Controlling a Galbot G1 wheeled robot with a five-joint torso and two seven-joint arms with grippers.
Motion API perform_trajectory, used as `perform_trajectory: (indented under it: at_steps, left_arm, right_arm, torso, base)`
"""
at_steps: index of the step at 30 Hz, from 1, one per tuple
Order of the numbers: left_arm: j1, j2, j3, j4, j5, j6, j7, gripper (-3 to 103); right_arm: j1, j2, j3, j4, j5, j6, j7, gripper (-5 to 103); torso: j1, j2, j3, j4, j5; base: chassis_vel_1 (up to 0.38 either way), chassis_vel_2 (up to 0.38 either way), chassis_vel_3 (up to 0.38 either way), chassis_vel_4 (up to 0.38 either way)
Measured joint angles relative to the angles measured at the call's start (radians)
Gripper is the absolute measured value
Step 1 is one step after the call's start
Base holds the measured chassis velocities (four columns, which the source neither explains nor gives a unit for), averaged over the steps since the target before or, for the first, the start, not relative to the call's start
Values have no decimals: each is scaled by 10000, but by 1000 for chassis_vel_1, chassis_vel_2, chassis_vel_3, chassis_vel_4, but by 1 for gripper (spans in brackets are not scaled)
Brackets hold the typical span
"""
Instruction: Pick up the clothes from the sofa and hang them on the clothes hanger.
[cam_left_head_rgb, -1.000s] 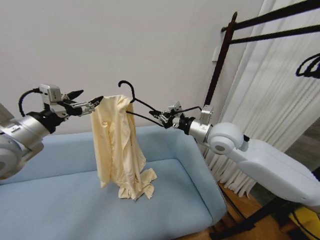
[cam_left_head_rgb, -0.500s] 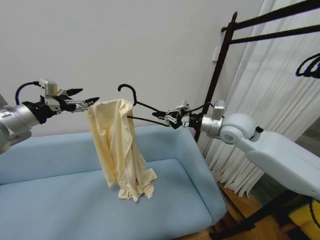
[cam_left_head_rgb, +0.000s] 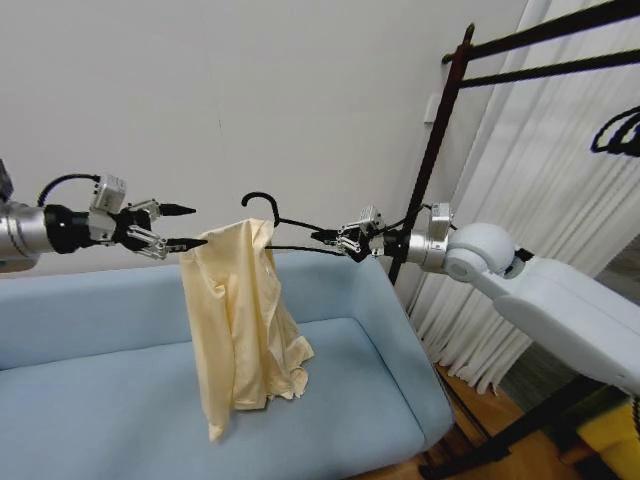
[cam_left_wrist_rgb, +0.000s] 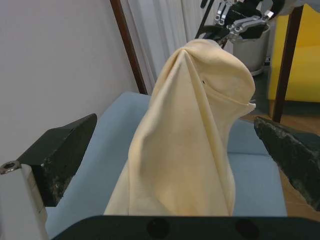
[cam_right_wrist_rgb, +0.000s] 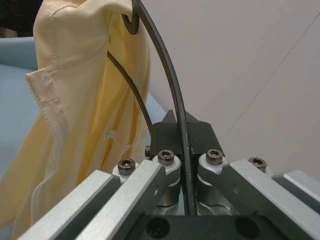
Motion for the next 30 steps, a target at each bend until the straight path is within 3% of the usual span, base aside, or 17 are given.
perform_trajectory:
  at_steps: [6, 10, 17, 20, 23, 30]
  left_arm:
    - [130, -28, 147, -14, 306, 48, 135, 103]
    - [191, -78, 204, -35, 615, 159, 113, 100]
    - [198, -115, 222, -243, 568, 260, -169, 69]
    - [188, -128, 218, -300, 507, 269, -253, 64]
    - [171, -174, 199, -363, 460, 289, -340, 47]
    - [134, -212, 161, -388, 398, 289, -342, 26]
  right_arm:
    - [53, 12, -49, 266, 117, -1, 75, 2]
    - [82, -28, -59, 401, 211, -6, 104, 2]
    - [91, -68, -109, 559, 270, -17, 250, 2]
    - [62, -69, -129, 621, 267, -18, 286, 2]
    - [19, -104, -150, 718, 264, -18, 364, 2]
    - [-21, -279, -180, 820, 262, 9, 429, 2]
  torso:
    - [0, 0, 0, -1, 0]
    - [0, 0, 0, -1, -1]
    - [0, 0, 0, -1, 0]
    - [0, 0, 0, -1, 1]
    - [0, 0, 0, -1, 0]
    - [0, 0, 0, -1, 1]
  base:
    - [0, 0, 0, 0]
    - [0, 0, 0, 0]
    - [0, 0, 0, 0]
    - [0, 0, 0, 0]
    - [0, 0, 0, 0]
    - [0, 0, 0, 0]
